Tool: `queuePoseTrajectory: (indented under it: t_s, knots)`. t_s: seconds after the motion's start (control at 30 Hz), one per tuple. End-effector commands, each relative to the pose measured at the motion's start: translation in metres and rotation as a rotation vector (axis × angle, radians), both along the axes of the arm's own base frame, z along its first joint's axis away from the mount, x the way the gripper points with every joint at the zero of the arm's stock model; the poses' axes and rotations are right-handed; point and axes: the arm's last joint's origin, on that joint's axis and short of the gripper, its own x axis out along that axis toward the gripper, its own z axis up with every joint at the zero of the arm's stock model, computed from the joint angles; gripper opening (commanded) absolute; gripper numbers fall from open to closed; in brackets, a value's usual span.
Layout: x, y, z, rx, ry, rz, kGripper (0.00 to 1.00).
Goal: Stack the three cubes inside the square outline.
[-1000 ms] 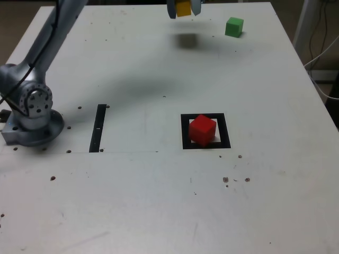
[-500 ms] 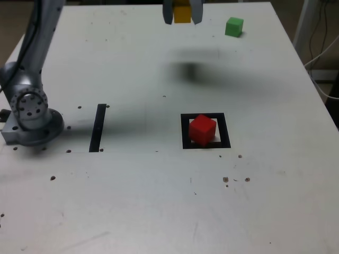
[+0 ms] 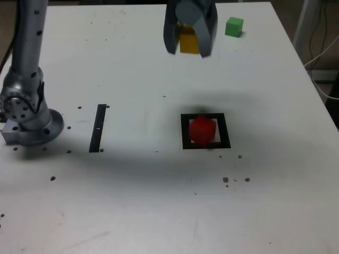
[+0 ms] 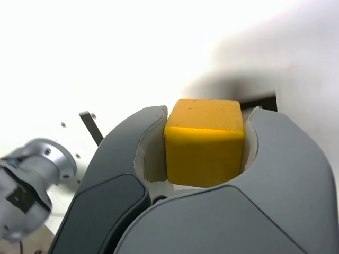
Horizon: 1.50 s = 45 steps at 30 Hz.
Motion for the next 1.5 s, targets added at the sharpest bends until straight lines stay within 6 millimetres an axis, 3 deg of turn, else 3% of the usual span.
queuePoseTrajectory:
  t_s: [0.0,0.17,0.33,0.67,1.1,1.47]
  knots:
    - [-0.004,-0.016,0.003,-0.004,-0.009,-0.014,0.29]
    - [-0.004,-0.047,-0.005,-0.006,-0.008,-0.051,0.29]
    - [0.002,-0.066,-0.028,-0.014,0.007,-0.067,0.29]
    - [0.018,-0.071,-0.065,-0.006,0.004,-0.075,0.29]
    - [0.013,-0.096,-0.085,-0.004,0.010,-0.111,0.29]
    - [0.015,-0.098,-0.093,-0.007,-0.004,-0.112,0.33]
